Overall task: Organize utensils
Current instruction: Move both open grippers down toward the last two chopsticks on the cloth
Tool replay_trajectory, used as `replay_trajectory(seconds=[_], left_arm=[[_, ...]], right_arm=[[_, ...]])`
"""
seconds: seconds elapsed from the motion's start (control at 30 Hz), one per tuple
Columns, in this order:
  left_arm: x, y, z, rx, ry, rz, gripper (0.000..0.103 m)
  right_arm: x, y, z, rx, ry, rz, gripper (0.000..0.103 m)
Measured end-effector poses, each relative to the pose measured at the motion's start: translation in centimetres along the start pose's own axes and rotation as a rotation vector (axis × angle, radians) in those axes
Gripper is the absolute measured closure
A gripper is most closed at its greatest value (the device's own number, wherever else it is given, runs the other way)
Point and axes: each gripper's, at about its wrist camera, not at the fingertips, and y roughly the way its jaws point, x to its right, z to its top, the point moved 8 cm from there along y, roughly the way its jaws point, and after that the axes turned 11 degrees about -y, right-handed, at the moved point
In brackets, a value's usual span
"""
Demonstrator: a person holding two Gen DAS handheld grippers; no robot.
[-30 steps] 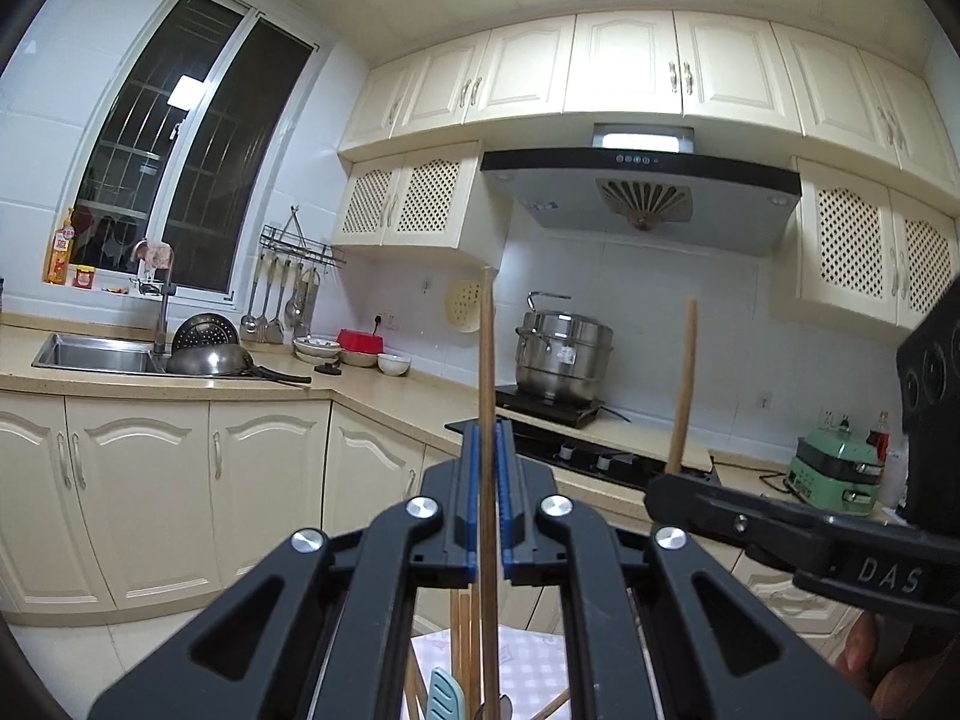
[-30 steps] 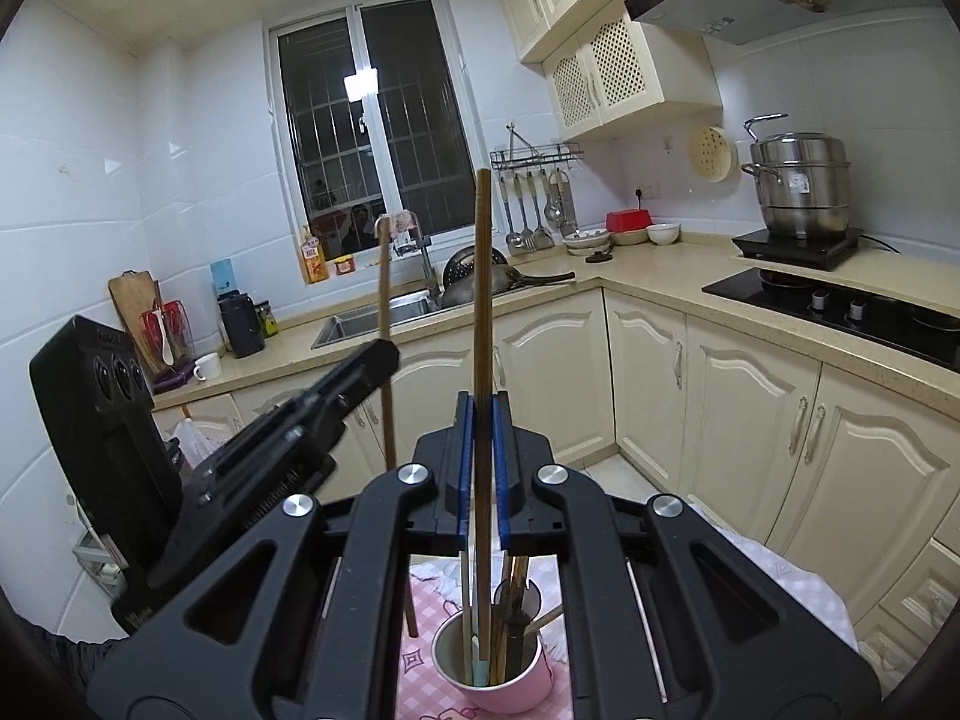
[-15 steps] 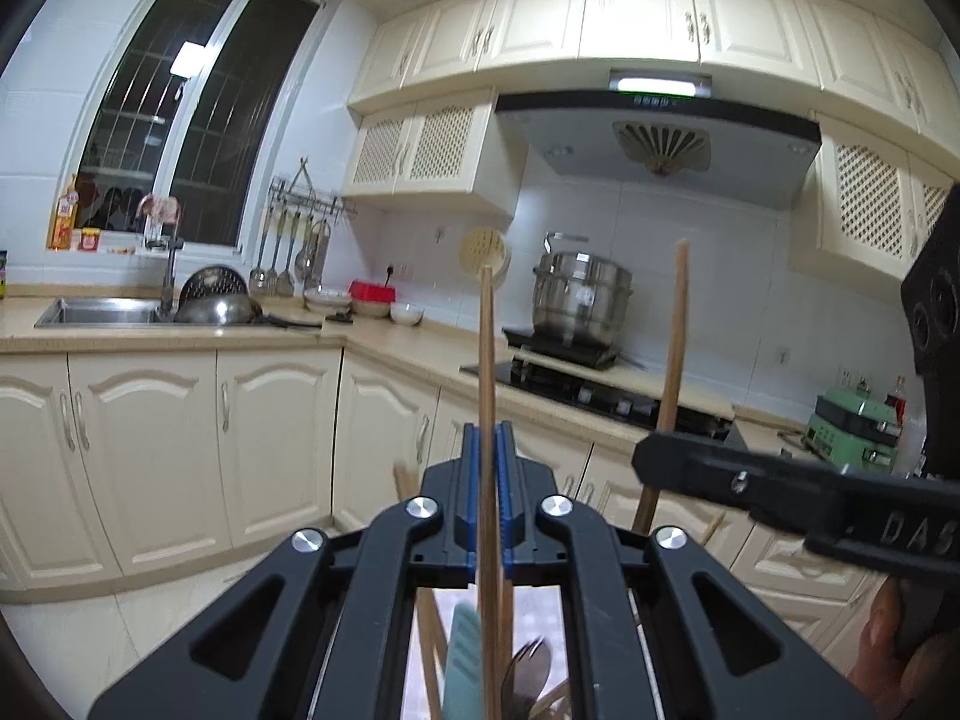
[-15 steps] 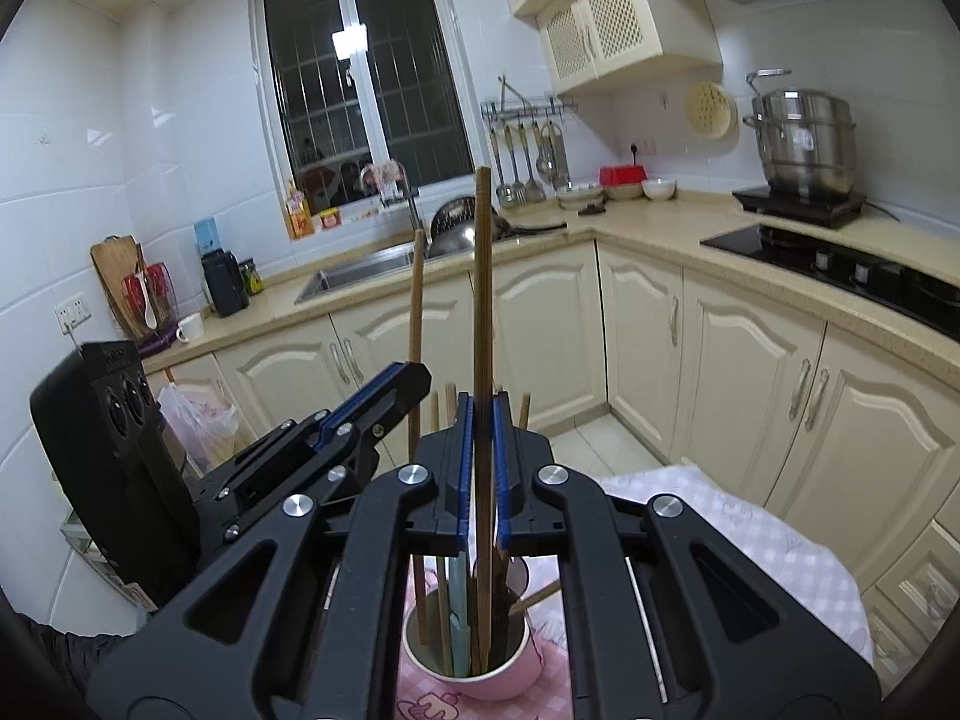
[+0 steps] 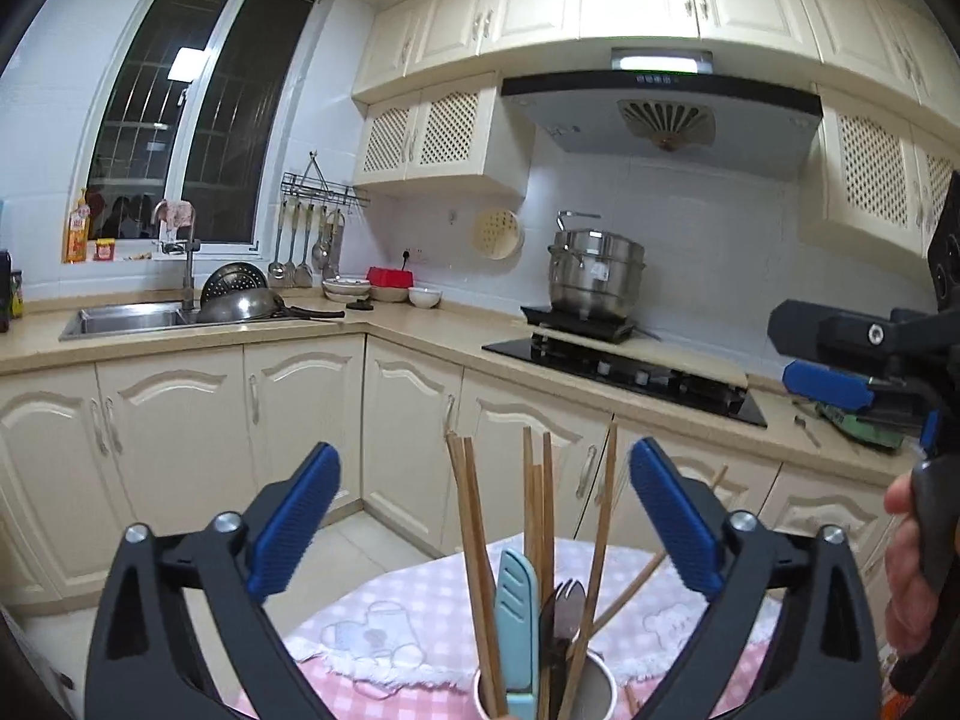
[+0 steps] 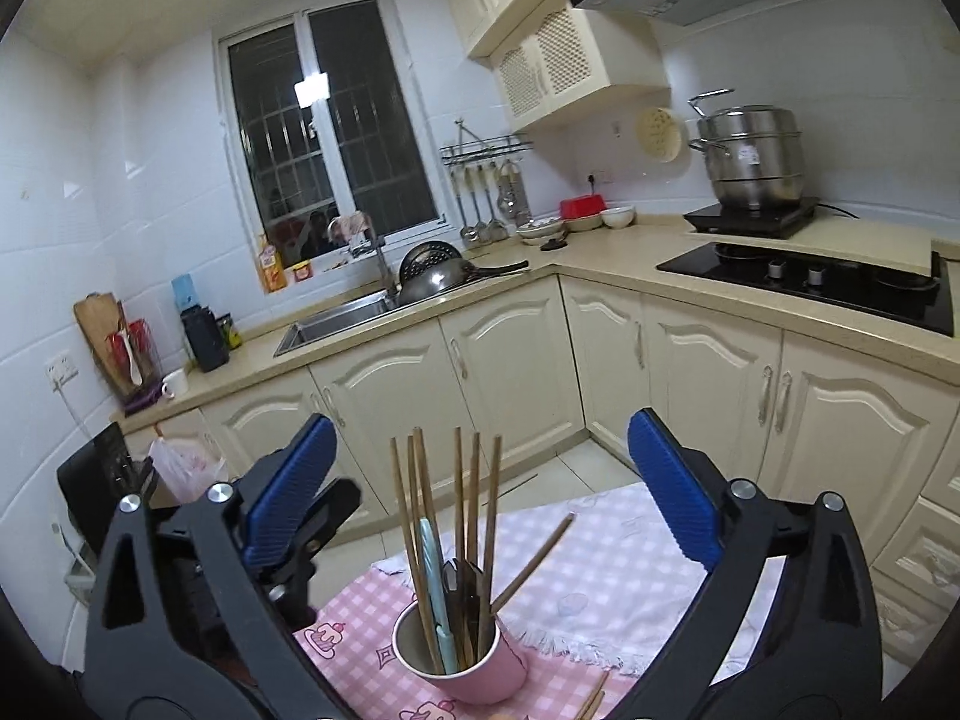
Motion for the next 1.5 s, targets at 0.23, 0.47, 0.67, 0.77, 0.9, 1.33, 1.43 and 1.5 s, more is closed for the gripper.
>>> replay_trajectory(seconds=[0.23,0.47,0.67,0.77,0.9,1.33,1.43,1.5], left_arm=[[1.1,-1.8,0.4,-0.055,0.043,0.031,0.005],[1.5,-3.3,0.2,-0.107,0.039,0.04,0.005],[2.2,-4.3,-1.3,-0.16,0.062,0.041,0.005],[2.6,-4.6,-2.5,-0.194,0.071,0.035,0.005],[3.2,-4.8,-4.7,-0.247,0.104,0.034,0.005],[4.0,-3.9,-11.6,-0.441,0.144,0.042,0.005],[4.4,-3.3,-13.5,-0.503,0.164,0.049,0.005],[4.5,-2.9,-15.1,-0.552,0.191,0.06,0.005]], right_arm=[[1.4,-1.5,-0.4,-0.013,0.03,-0.031,0.006],[2.8,-3.0,-2.1,-0.071,0.054,-0.068,0.006],[4.0,-4.0,-4.6,-0.146,0.084,-0.1,0.006],[4.9,-4.5,-6.4,-0.193,0.11,-0.117,0.006],[5.5,-4.7,-8.9,-0.257,0.133,-0.13,0.006],[5.9,-4.2,-17.8,-0.482,0.171,-0.154,0.006],[5.6,-3.6,-20.0,-0.571,0.14,-0.163,0.006],[5.2,-3.4,-21.4,-0.622,0.112,-0.161,0.006]])
